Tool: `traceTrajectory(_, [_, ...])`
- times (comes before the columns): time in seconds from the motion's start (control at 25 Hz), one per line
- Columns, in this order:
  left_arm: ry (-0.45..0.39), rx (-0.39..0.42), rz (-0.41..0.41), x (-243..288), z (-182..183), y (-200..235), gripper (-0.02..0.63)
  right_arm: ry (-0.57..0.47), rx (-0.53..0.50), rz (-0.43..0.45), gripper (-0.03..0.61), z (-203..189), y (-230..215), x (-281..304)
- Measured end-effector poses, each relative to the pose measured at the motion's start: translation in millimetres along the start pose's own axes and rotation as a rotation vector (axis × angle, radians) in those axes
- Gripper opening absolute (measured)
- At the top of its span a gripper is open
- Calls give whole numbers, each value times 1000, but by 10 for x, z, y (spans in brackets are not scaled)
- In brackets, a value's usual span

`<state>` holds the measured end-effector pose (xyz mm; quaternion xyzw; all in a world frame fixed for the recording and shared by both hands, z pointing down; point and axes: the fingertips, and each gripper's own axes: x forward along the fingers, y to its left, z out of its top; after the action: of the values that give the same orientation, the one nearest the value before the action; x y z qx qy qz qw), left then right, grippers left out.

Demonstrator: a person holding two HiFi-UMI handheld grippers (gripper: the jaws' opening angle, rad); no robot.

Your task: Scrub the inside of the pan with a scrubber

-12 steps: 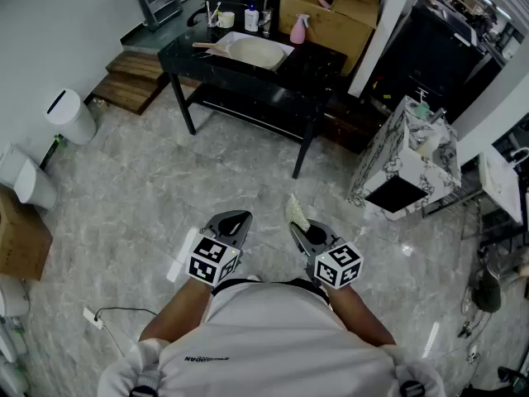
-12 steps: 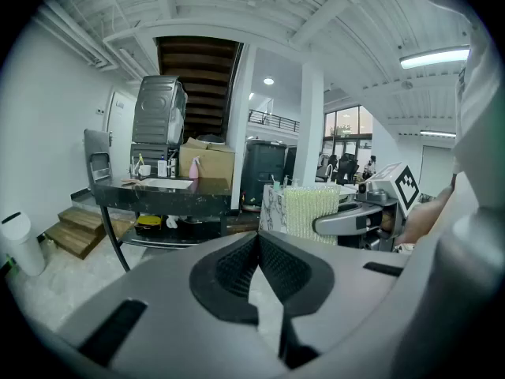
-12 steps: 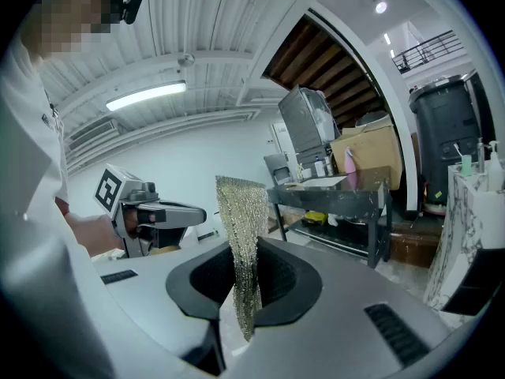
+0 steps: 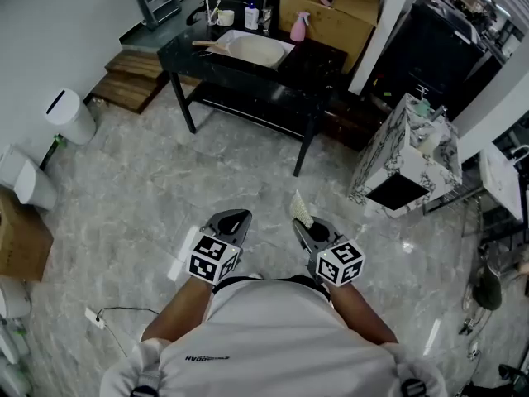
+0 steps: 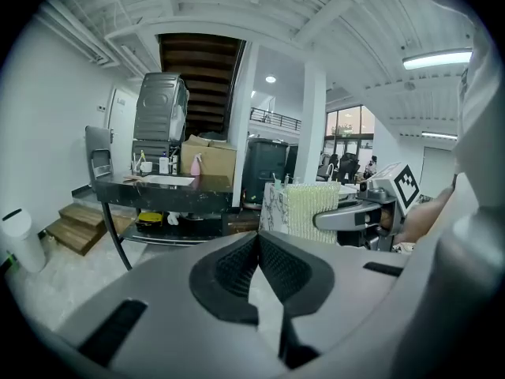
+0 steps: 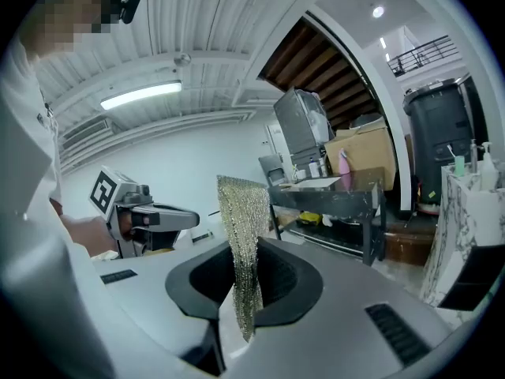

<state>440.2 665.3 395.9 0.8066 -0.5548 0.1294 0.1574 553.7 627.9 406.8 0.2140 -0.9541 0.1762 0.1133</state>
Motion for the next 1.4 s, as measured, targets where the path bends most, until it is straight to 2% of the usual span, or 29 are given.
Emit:
traceTrajectory(0.4, [7,-34,29,-130,-156,183,15,8,4,38,72,-23,141,179])
traceTrajectory(0.76, [21,-87,75,-275,-329,452,15,72,11,106,72,-95,311,514])
traceTrajectory(1.08, [25,-107,119,-216,-404,817,15,105,-6,156,72,-58,240,959])
traceTrajectory(1.4, [23,-112,148,86,-284,1307,15,96,34,167,72,157,-109,1563])
